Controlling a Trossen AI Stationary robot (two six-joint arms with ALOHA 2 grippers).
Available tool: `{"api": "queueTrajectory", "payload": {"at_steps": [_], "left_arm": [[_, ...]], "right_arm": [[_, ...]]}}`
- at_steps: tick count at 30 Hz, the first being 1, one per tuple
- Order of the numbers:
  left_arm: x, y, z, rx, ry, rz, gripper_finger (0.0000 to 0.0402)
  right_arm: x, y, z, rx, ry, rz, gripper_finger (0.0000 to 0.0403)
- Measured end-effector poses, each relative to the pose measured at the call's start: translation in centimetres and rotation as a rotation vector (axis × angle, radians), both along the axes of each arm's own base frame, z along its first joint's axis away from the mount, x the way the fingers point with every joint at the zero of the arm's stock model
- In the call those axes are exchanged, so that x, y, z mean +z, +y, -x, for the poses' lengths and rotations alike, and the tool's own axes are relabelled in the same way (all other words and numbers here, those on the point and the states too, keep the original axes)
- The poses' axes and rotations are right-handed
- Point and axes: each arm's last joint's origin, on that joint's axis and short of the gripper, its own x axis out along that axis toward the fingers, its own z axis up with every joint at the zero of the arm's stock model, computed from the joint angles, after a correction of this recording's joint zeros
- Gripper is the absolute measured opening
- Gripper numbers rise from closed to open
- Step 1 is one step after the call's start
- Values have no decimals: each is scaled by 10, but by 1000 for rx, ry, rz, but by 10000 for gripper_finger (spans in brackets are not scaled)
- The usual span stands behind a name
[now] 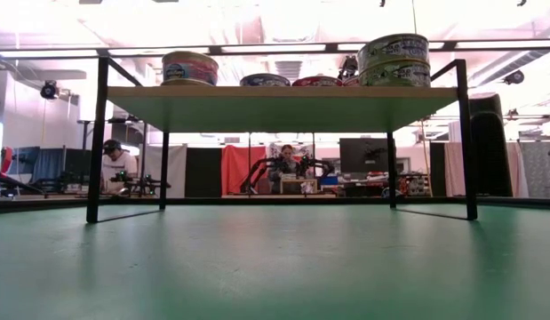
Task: Stack canned seafood by type on shelf
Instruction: Put the right blue and pink tuna can on the shelf
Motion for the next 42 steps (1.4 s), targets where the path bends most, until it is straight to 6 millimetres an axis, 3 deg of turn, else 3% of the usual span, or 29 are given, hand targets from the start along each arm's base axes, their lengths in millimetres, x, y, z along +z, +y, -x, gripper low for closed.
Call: {"api": "queueTrajectory", "payload": {"at_steps": [6, 8, 11, 14, 19, 26, 30, 35, 42], "left_arm": [[7, 2, -1, -5, -12, -10, 0], [8, 3, 0, -3, -3, -12, 0], [6, 4, 0, 16, 28, 8, 0], [-3, 6, 1, 56, 85, 27, 0], [-36, 6, 5, 119, 178, 39, 7], [-82, 4, 7, 208, 269, 88, 75], [-98, -1, 3, 244, 283, 113, 133], [-110, -8, 0, 274, 304, 113, 200], [-128, -15, -10, 312, 333, 75, 240]], "right_arm": [[42, 7, -34, 26, -443, 239, 13], [61, 7, -35, 67, -495, 263, 13], [73, 9, -33, 167, -479, 265, 13], [77, 10, -31, 217, -450, 253, 13], [68, 8, -33, 228, -439, 248, 13], [48, 17, -49, 367, -530, 196, 27], [42, 19, -51, 446, -524, 190, 83], [39, 20, -51, 512, -515, 194, 189], [38, 21, -52, 537, -522, 182, 354]]}}
